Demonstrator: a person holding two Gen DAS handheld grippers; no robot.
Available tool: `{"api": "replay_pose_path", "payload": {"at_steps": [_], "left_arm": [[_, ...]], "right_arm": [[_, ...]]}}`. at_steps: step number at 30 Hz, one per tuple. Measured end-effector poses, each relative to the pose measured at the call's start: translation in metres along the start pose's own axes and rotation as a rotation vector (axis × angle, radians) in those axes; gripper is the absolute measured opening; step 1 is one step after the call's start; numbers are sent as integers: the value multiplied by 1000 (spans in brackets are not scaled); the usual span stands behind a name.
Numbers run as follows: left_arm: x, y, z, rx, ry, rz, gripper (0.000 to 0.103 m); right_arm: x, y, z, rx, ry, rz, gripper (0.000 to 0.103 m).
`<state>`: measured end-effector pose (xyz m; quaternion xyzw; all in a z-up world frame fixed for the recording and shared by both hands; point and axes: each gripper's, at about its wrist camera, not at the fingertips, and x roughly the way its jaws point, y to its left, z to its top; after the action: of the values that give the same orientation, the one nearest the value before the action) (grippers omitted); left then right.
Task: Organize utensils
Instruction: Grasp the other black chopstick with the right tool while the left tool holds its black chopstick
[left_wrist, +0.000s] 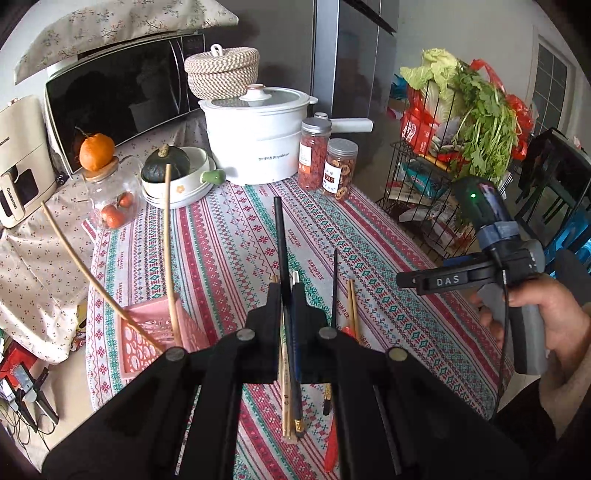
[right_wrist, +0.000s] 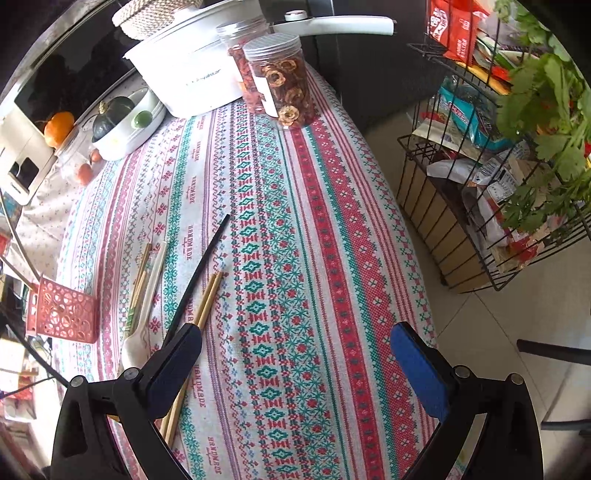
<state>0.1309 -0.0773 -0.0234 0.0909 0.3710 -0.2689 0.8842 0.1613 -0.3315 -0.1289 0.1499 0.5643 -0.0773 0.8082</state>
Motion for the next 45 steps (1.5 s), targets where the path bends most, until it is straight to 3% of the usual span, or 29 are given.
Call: {"api": "replay_pose_path", "payload": {"at_steps": [3,9,13,19,25,27,29,34,41,45], "left_arm": [[-18,13,-12,-45,-54,-13,6],[-34,32,-23,-91,-78,-42,6],[-40,39,-28,-103,-79,-65,6],[-47,46,-35,-118,-78,-74,6],[-50,51,-38,-123,-76,-74,6],[-49,53,-38,-136,-74,-79,6],[-48,55,-38,-145,-75,-74,6],[-48,57,-40,-163,-79,-57,7],[-50,56,-42,-167,-86,-56,7],[-51,54,-40,-172,-85,-69,6]], "right_arm": [[9,10,4,-15,3,26,103],[31,32,15,-28,9,108,102],[44,48,26,-29,1,138,92],[71,72,30,-73,34,88,64],[75,97,26,-165,-17,-24,45],[76,104,25,-174,-27,-28,25],[77,106,25,-166,-26,-1,13],[72,95,24,-93,-50,108,6],[21,107,13,-160,-189,187,5],[4,105,4,-168,-197,232,6]]}}
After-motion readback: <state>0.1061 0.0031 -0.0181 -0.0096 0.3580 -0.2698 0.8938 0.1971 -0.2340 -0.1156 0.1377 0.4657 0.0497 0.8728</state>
